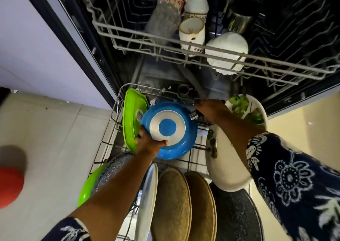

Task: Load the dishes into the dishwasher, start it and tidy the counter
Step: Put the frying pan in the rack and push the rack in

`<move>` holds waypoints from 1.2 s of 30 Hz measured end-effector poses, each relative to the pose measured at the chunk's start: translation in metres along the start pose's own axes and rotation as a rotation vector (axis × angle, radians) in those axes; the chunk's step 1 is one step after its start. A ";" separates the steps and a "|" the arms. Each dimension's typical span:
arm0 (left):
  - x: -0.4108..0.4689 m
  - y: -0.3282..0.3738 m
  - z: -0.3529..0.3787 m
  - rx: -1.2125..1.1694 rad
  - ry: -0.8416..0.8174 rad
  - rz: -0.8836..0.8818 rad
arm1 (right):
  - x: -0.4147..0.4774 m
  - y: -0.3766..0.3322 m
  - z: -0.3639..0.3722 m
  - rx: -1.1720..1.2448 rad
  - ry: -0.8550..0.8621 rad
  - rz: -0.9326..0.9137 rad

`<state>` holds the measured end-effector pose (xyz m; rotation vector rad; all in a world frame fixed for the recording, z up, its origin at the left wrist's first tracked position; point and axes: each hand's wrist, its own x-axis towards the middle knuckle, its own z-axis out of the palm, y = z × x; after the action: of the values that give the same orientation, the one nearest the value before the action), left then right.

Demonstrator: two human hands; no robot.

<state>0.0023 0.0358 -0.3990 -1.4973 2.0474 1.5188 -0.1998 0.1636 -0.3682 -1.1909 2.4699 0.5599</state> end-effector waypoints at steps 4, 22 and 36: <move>0.003 -0.008 0.015 0.028 -0.032 -0.062 | 0.005 -0.007 0.016 0.170 0.112 0.067; 0.023 -0.015 0.009 0.419 -0.017 0.265 | -0.006 -0.025 0.025 -0.148 -0.104 -0.121; 0.038 -0.024 0.004 0.676 -0.063 0.505 | -0.033 -0.056 0.059 0.505 0.271 0.324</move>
<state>0.0016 0.0173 -0.4404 -0.7053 2.6426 0.8022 -0.1277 0.1819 -0.4151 -0.7086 2.8114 -0.1683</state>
